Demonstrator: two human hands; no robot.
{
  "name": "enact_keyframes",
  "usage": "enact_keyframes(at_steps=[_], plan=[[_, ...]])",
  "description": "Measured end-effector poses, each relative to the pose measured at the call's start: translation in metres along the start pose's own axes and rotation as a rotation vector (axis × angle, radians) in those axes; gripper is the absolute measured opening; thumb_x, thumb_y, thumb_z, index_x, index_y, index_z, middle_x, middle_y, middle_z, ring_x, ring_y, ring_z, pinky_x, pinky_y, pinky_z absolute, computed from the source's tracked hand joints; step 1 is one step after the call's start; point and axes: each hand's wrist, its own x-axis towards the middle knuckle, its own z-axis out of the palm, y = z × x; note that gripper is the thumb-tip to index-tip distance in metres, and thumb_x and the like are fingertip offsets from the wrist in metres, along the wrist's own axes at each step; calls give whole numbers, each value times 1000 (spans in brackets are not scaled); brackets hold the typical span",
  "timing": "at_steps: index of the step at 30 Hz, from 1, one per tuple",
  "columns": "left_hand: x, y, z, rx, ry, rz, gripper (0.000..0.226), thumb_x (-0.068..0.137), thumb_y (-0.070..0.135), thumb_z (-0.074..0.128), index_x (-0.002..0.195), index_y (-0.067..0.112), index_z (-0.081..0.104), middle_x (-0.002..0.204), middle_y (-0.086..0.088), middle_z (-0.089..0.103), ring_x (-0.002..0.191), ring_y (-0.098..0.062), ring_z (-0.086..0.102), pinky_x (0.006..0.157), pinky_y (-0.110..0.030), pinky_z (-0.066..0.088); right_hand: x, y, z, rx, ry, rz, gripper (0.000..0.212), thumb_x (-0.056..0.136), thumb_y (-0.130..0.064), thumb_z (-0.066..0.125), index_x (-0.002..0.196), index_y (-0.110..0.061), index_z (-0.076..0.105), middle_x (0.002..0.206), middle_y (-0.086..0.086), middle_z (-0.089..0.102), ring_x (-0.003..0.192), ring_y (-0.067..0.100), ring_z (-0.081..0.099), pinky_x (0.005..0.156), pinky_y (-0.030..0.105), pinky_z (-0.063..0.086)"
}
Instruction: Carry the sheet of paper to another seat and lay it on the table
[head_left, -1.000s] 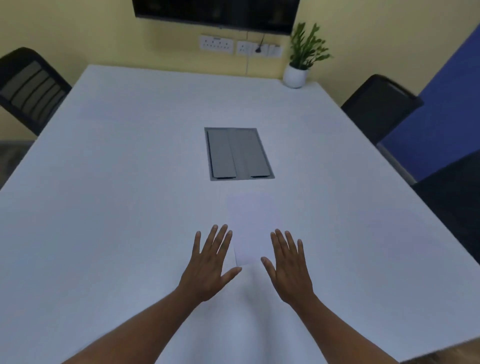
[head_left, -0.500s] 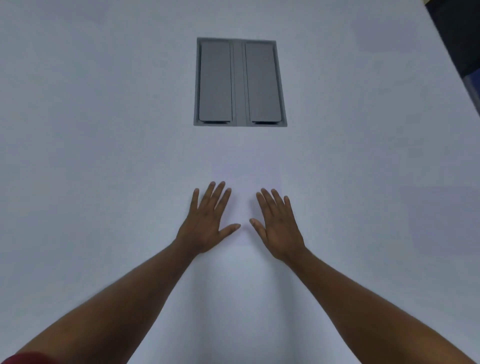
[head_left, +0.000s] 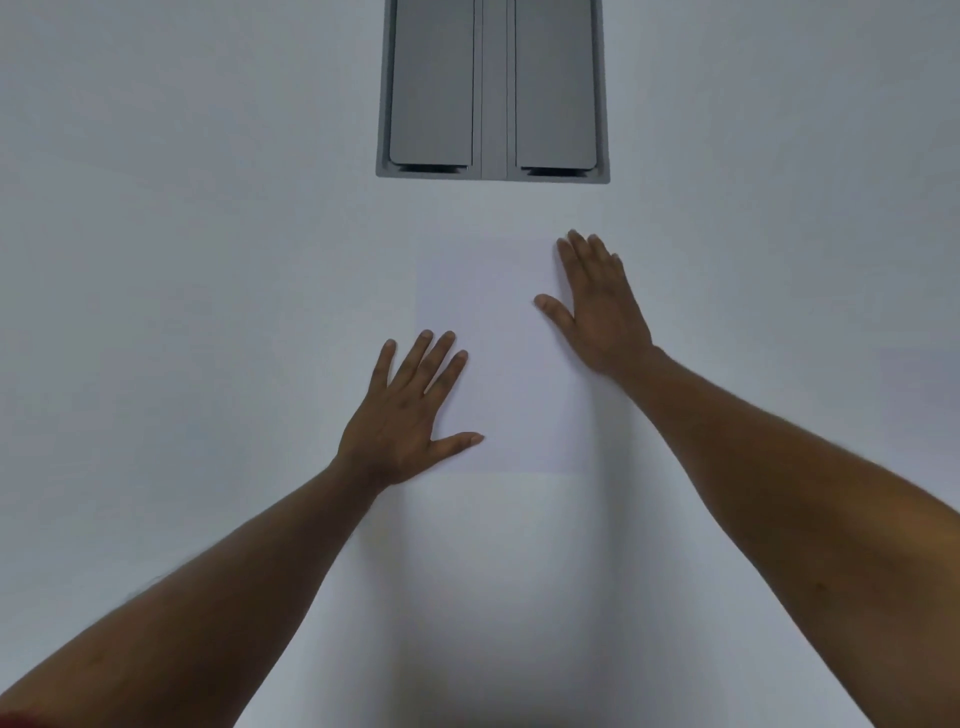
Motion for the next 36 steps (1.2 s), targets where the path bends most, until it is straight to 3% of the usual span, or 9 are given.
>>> enact_keyframes(at_steps=[8,12,15,17,22,25,28,31,36], plan=[[-1,-1,-1,-21,4,-15,102,99,86,38,173,21,18,183,-2,8,170,-25,4,134,-61,6,1,0,14,54,90,7,71,113,-47,46,169,-10,25,178,9,26,167,34,14,136,53,9],[-1,0,-1,-43,30,-17,101,98,85,43,173,20,22,183,-2,11,169,-25,6,134,-61,8,0,-4,8,230,115,37,72,107,-40,63,166,-9,34,171,7,42,164,30,27,134,50,19],[-1,0,-1,-42,46,-14,101,98,85,44,172,19,24,183,-3,13,169,-25,7,134,-61,9,-3,-15,-4,615,154,177,79,92,-28,86,158,-20,44,143,-5,65,132,9,63,115,25,48],[0,-1,0,-40,56,-12,101,98,85,44,172,20,24,182,-2,13,169,-25,8,134,-61,9,-9,-22,-11,902,177,296,80,82,-19,95,149,-25,51,130,-6,71,112,1,73,101,20,57],[-1,0,-2,-50,52,-8,101,97,85,44,172,19,26,182,-3,16,169,-25,8,134,-61,10,-50,-24,-7,1162,70,491,45,82,-14,93,123,-11,75,119,0,83,107,15,81,96,36,65],[0,4,-14,-121,10,-11,101,97,85,43,172,19,27,182,-4,15,169,-28,5,133,-63,9,-70,-26,2,1173,47,505,35,91,-6,84,125,-12,76,115,-2,84,102,13,81,89,30,66],[2,11,-33,-448,19,-181,97,98,80,47,172,20,27,182,0,12,169,-22,5,136,-54,11,-78,-28,-2,1228,36,499,30,95,0,78,116,-22,77,107,-6,86,97,13,82,80,22,64],[11,21,-60,-785,131,-490,92,96,65,69,169,24,31,178,7,26,162,-13,31,129,-38,32,-85,-30,-12,1322,11,502,30,96,1,76,117,-20,78,112,1,85,102,20,82,88,32,66],[38,17,-105,-1219,141,-871,78,92,49,84,158,25,51,138,10,69,117,-7,70,93,-20,53,-102,-36,-27,1453,-40,467,33,97,-2,76,128,-12,75,125,11,81,117,32,78,102,46,62]])
